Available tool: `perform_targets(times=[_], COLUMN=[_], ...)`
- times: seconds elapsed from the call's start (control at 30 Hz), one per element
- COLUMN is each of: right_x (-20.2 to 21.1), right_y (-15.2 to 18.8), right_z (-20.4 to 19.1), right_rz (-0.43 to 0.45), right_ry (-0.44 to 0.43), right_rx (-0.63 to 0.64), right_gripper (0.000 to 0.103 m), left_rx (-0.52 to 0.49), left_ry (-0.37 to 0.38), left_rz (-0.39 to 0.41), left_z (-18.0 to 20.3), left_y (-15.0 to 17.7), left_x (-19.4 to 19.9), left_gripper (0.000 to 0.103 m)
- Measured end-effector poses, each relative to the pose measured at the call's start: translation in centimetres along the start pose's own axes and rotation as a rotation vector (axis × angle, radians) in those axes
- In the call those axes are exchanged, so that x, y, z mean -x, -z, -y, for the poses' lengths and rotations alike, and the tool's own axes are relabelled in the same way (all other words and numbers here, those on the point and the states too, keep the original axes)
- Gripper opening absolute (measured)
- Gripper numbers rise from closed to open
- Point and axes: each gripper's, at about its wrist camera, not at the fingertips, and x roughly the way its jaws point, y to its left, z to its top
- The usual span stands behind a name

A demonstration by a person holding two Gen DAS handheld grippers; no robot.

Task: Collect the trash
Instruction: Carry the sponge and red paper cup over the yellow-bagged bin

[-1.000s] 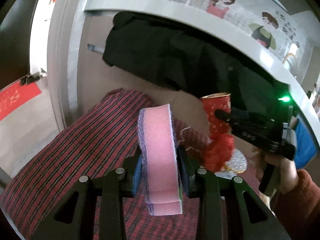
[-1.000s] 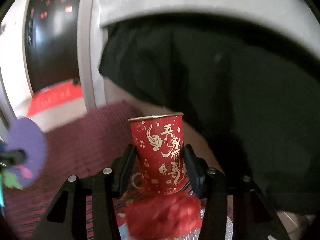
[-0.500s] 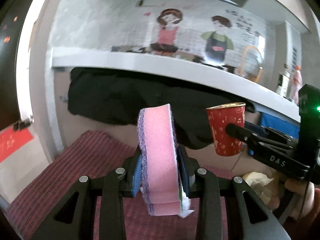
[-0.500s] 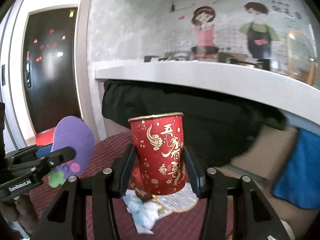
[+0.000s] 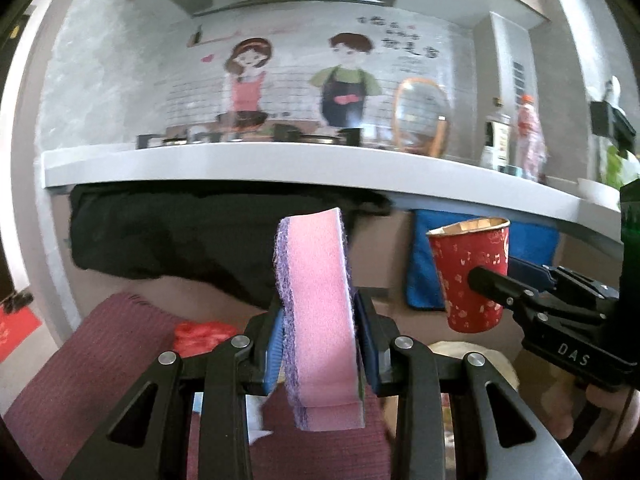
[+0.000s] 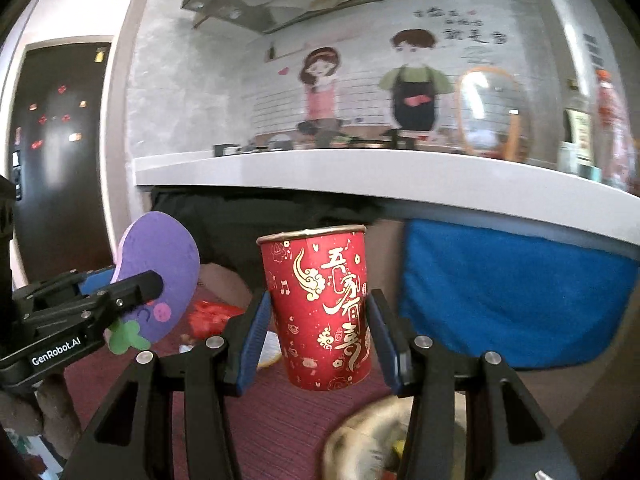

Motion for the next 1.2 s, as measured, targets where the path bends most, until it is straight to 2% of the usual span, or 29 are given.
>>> perform_targets(times=[0.23, 0.57, 0.83, 1.2], right_x=[3.6, 5.6, 4.8, 3.0], right_y=[2.1, 5.0, 7.5, 9.9], right_z=[5.5, 10.0, 11.9, 13.0], right_rz=[0.006, 0.005, -0.027, -0.067], right_ry=[0.086, 0.153, 0.17, 0.161], right_rx=[-0.067, -0.129, -0.158, -0.185], right_gripper=[0.046, 0.046, 0.046, 0.046], left_rx=[-0.028, -0.073, -0.105, -0.103], left_ry=[0.068, 0.146, 0.176, 0.171], left_rz=[-0.005, -0.026, -0.083, -0.135], left_z=[5.9, 11.8, 14.2, 14.7], left_y=[0.7, 2.5, 4.8, 7.2], left_x=[-1.4, -3.7, -6.1, -8.5], left_gripper=[0.034, 0.034, 0.034, 0.034])
